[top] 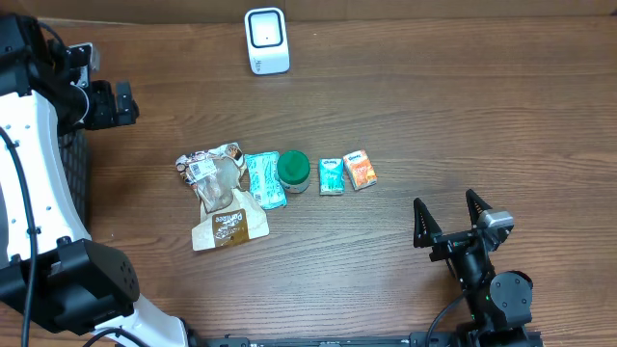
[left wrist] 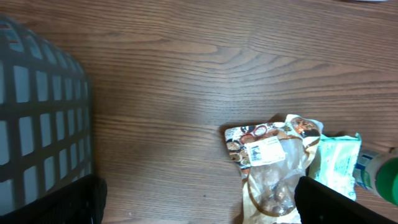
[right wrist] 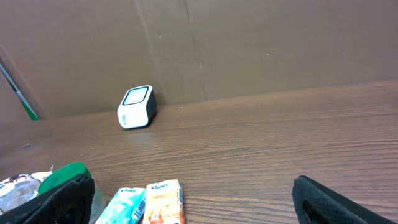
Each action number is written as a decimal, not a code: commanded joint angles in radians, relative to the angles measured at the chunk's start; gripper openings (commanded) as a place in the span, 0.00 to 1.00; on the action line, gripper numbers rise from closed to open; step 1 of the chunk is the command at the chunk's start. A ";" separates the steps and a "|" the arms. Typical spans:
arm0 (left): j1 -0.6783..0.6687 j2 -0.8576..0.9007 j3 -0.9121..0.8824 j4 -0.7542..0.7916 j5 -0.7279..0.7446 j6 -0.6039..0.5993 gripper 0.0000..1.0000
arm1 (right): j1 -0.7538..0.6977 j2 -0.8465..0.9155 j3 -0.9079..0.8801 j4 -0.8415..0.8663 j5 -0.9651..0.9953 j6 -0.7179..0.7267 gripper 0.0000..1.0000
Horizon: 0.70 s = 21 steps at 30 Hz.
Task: Scan the item barcode
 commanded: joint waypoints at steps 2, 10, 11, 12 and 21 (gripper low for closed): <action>-0.003 -0.002 0.000 0.002 -0.021 0.026 1.00 | -0.004 -0.010 -0.010 0.006 0.009 -0.003 1.00; -0.003 -0.002 0.000 0.002 -0.021 0.026 1.00 | -0.004 -0.010 -0.010 0.006 0.009 -0.003 1.00; -0.003 -0.002 0.000 0.002 -0.021 0.026 0.99 | -0.004 -0.010 -0.010 0.006 0.010 -0.004 1.00; -0.003 -0.002 0.000 0.002 -0.021 0.026 1.00 | -0.004 -0.010 -0.010 0.006 0.009 -0.004 1.00; -0.003 -0.002 0.000 0.002 -0.021 0.026 1.00 | -0.004 -0.010 -0.010 0.019 0.017 -0.003 1.00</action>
